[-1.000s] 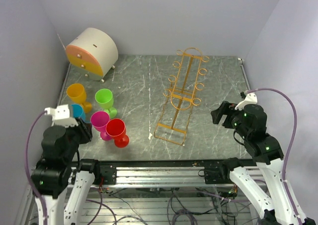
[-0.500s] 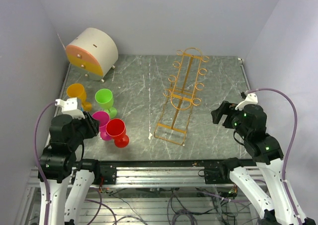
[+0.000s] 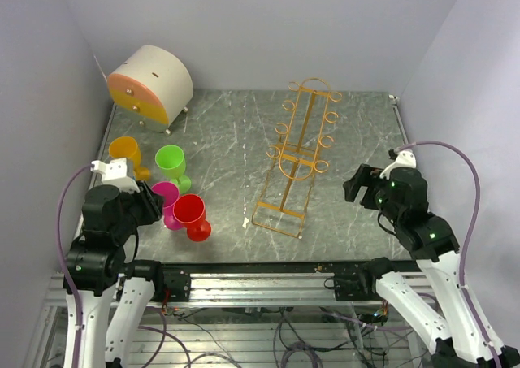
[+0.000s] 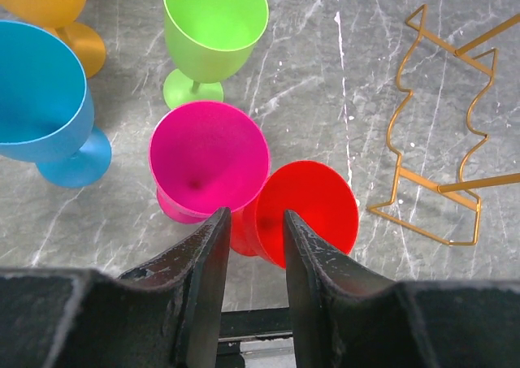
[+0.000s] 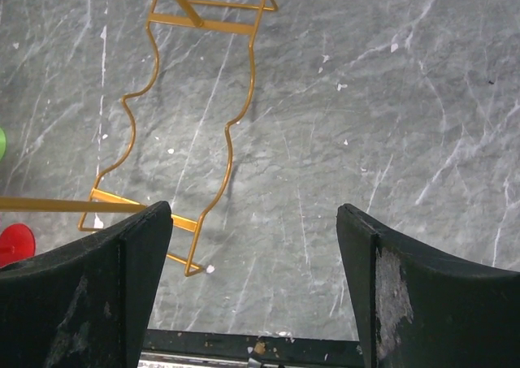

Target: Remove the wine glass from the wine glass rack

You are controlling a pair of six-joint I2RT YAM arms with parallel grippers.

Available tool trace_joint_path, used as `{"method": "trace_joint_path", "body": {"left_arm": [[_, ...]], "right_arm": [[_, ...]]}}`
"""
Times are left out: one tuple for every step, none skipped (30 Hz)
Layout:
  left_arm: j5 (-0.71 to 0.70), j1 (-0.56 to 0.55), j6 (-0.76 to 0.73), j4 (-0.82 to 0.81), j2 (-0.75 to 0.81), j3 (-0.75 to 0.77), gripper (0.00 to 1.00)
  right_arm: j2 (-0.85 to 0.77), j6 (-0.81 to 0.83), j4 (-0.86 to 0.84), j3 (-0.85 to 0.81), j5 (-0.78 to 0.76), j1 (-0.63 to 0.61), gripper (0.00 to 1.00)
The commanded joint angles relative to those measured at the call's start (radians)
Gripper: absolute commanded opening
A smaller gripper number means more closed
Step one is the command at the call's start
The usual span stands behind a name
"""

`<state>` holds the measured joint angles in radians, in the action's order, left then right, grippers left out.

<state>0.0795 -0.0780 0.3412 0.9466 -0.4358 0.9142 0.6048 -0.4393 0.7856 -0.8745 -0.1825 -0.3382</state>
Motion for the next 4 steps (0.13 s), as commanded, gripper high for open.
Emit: {"method": "trace_joint_path", "body": {"left_arm": [[0.001,0.006,0.006,-0.034,-0.001,-0.005,0.43],[0.000,0.006,0.005,-0.033,-0.002,-0.006,0.43],[0.000,0.006,0.006,-0.032,-0.002,-0.005,0.43],[-0.001,0.006,0.008,-0.032,0.001,-0.006,0.43]], "right_arm": [[0.002,-0.017,0.011,0.005,-0.034,-0.014,0.83],[0.000,-0.017,0.009,0.005,-0.033,-0.015,0.83],[-0.004,-0.017,0.008,0.006,-0.032,-0.015,0.84],[-0.008,-0.017,0.007,0.006,-0.033,-0.015,0.85]]}}
